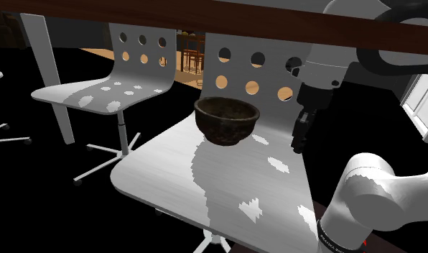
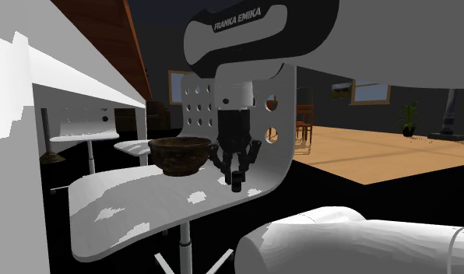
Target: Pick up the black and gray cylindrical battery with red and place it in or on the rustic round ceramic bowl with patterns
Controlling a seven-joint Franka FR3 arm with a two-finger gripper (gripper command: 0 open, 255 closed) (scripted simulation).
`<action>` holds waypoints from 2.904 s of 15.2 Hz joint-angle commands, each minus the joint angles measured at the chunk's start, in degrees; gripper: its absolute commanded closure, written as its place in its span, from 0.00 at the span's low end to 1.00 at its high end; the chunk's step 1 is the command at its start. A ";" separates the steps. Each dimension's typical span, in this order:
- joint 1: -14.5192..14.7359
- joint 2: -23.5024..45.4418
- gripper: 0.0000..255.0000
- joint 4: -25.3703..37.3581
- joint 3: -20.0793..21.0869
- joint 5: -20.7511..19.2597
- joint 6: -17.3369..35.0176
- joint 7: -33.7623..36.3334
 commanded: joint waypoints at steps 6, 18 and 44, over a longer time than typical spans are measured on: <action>0.00 0.03 1.00 -0.01 0.02 0.01 0.03 0.01; -0.42 3.95 1.00 9.53 -0.57 -0.63 -5.58 -0.02; -1.53 20.37 1.00 36.05 0.58 -0.55 -15.60 1.64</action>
